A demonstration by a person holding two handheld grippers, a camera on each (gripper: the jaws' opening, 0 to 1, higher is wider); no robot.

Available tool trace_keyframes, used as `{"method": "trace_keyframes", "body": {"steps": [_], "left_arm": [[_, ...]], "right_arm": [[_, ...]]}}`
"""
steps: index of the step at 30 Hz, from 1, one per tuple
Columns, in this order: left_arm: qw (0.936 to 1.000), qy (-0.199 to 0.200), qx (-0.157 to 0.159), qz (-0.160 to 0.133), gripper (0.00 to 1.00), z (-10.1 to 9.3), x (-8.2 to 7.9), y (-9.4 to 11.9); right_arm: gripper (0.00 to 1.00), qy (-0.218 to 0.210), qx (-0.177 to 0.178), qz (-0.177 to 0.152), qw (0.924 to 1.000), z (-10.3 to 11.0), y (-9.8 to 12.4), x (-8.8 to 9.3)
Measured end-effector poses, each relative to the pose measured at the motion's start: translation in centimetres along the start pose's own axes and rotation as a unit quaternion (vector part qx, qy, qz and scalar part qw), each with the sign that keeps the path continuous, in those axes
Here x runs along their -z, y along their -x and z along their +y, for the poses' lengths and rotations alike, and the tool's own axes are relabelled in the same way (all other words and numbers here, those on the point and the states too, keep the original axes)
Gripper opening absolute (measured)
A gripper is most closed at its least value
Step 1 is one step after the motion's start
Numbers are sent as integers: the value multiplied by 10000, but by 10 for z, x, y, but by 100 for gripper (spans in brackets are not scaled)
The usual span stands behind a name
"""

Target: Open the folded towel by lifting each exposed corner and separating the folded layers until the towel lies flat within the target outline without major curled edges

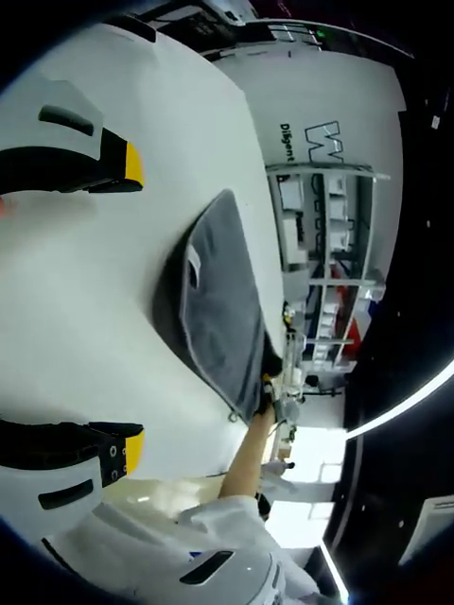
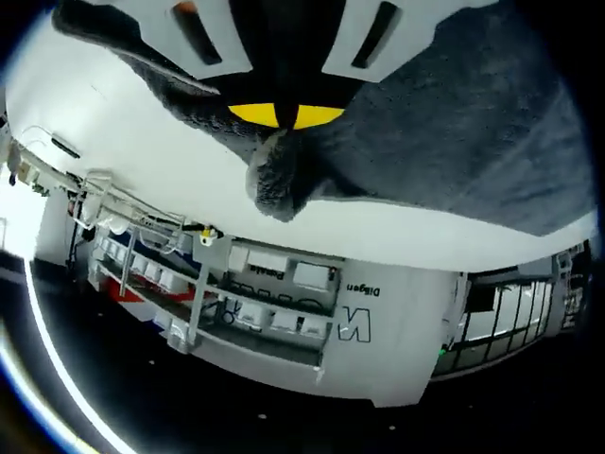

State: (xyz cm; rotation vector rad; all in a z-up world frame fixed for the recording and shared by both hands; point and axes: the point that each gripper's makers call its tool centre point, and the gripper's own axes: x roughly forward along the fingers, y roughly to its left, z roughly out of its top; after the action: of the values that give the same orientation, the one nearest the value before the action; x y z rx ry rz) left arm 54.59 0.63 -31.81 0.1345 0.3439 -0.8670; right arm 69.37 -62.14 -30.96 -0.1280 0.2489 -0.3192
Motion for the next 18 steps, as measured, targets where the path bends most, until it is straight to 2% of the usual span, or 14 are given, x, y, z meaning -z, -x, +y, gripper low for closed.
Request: {"method": "trace_keyframes", "body": {"steps": [2, 3, 6, 10, 11, 13, 15, 16, 18], "left_arm": [[10000, 23, -48, 20, 99, 4, 1, 0], [10000, 33, -70, 38, 99, 6, 2, -1], [10000, 44, -56, 64, 99, 7, 3, -5], [10000, 15, -43, 78, 99, 5, 2, -8], [10000, 19, -48, 84, 99, 5, 2, -9], [9999, 30, -81, 105, 99, 6, 3, -9], [9997, 43, -161, 177, 99, 9, 5, -10], [9995, 44, -210, 212, 99, 11, 7, -9], [9992, 65, -304, 264, 99, 13, 8, -8]], "right_arm": [[0, 95, 53, -23, 9999, -5, 2, -8], [0, 276, 190, -31, 9994, -13, 2, -15], [0, 1182, 658, 22, 9908, -38, -1, -41], [0, 2476, 1174, 186, 9615, -64, -14, -70], [0, 2811, 1257, 266, 9510, -69, -19, -76], [0, 3339, 1509, 478, 9292, -83, -29, -84], [0, 3562, 1614, 604, 9184, -92, -41, -86], [0, 3539, 1559, 686, 9196, -95, -50, -82], [0, 3234, 1501, 869, 9302, -99, -63, -69]]}}
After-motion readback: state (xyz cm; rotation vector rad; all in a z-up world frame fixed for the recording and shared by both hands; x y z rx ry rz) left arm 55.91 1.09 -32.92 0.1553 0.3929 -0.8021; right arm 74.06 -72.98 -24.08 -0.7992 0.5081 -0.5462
